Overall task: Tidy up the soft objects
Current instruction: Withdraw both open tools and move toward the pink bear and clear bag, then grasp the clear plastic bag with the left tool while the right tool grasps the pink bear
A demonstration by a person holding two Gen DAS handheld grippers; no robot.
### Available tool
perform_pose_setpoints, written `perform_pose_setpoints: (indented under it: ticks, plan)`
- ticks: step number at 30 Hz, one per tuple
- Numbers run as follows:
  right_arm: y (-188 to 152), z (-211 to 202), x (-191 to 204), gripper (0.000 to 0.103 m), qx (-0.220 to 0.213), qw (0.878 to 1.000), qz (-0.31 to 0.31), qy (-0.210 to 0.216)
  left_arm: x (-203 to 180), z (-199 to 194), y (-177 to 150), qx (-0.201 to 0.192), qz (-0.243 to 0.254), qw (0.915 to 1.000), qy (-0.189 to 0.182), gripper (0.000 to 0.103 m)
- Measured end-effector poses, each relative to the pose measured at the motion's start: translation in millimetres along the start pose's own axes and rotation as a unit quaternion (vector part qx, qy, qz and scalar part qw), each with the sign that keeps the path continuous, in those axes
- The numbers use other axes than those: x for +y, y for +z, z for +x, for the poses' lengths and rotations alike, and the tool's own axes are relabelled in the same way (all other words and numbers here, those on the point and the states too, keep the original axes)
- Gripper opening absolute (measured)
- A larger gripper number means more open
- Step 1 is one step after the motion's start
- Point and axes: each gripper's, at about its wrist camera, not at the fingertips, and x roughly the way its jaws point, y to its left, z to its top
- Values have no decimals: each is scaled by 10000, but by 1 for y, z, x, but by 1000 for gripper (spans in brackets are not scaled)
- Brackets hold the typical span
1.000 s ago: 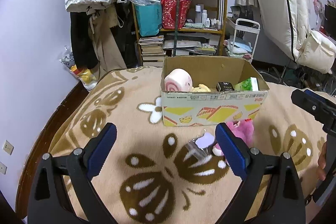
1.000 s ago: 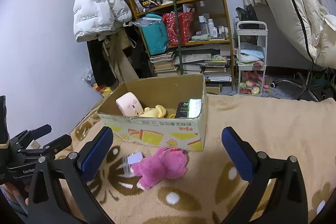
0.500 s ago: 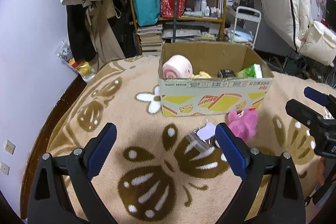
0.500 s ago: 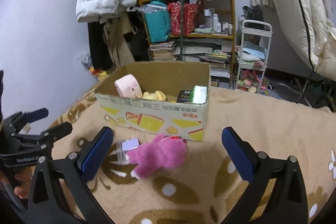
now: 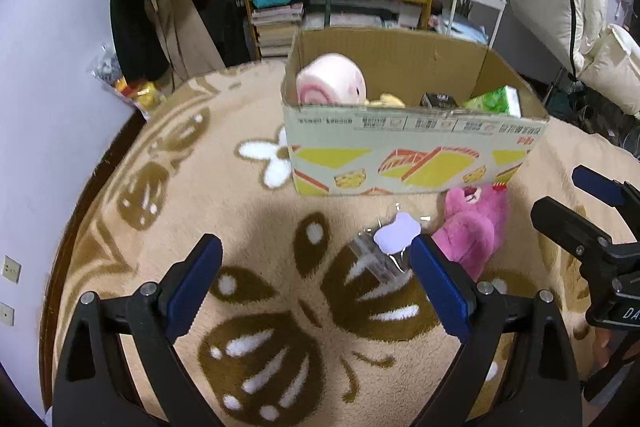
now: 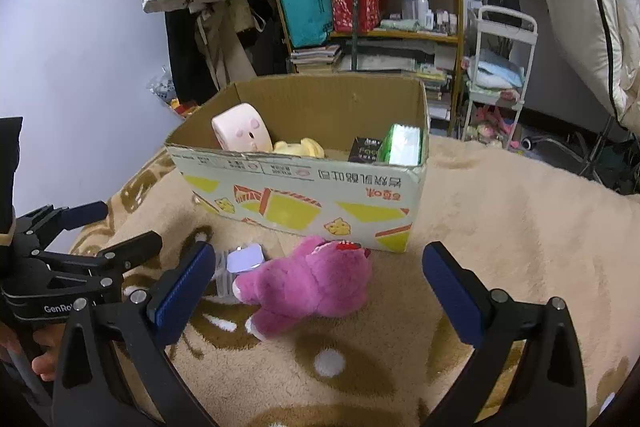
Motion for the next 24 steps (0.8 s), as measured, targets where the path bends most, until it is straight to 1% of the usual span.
perform_pose_setpoints:
  ticks: [3, 9, 12, 15, 17, 24]
  plan:
    - [0, 8, -4, 103, 115, 9999, 104, 42, -1, 11, 0, 153, 15, 9999, -4, 94]
    - [2, 26, -13, 103, 288, 9990, 333, 101, -5, 26, 2, 306, 12, 9995, -80, 94]
    - [2, 35, -15, 103, 365, 9986, 374, 98, -5, 35, 4, 417, -9, 9990, -132, 94]
    - [3, 44, -15, 103, 452, 9982, 378, 122, -4, 46, 5, 626, -77, 9976, -295, 94]
    - [2, 51, -14, 103, 529, 9979, 343, 129, -5, 55, 6, 743, -33, 9968, -302, 94]
    - [-1, 72, -17, 103, 760, 9962, 357, 209, -11, 74, 6, 971, 60, 9944, -409, 94]
